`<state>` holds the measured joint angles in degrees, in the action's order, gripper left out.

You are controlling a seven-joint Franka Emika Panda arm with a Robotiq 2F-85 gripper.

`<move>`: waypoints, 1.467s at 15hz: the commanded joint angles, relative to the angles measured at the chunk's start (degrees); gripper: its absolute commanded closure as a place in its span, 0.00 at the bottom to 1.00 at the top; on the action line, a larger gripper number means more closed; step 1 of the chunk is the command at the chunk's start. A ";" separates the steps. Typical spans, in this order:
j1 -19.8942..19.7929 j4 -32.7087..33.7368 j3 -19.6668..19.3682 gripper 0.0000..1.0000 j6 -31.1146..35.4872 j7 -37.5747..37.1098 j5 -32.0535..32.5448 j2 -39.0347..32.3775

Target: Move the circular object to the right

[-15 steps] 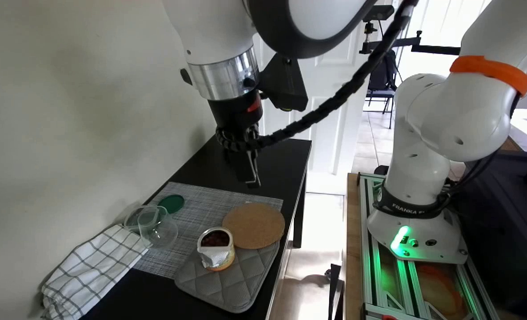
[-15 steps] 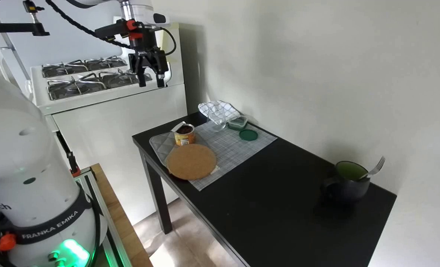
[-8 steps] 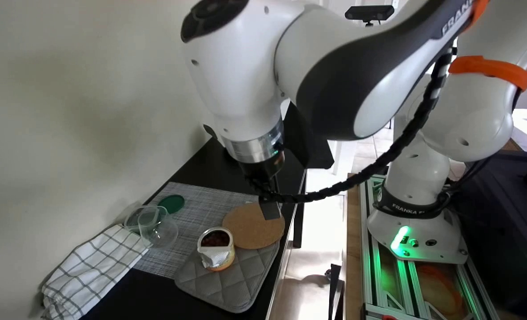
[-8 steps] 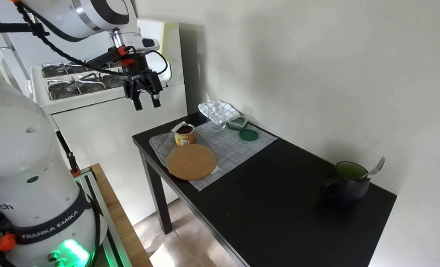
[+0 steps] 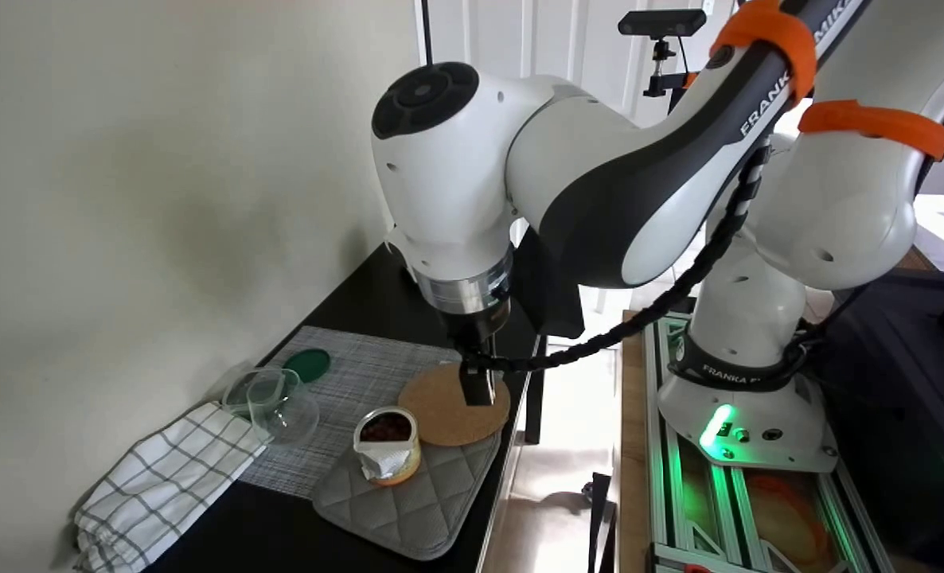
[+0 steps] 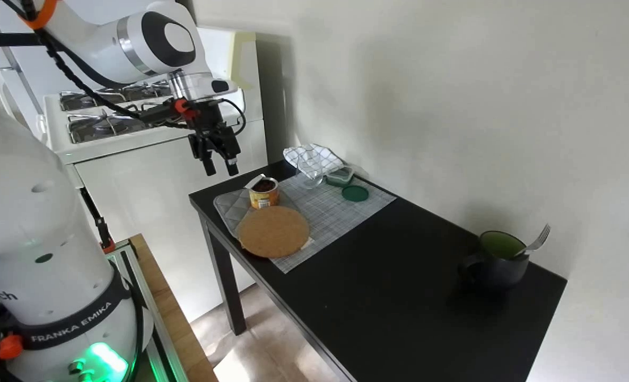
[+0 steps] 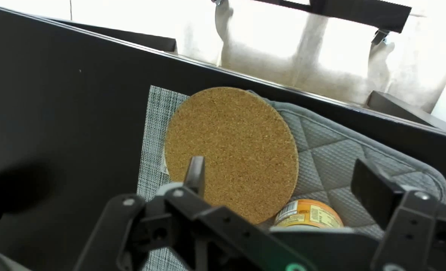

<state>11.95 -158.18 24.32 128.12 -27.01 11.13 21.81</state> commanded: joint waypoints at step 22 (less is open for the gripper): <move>-0.56 5.51 -6.77 0.00 16.86 -34.59 41.51 -31.97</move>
<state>8.33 -155.74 20.43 141.27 -58.52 48.91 -4.32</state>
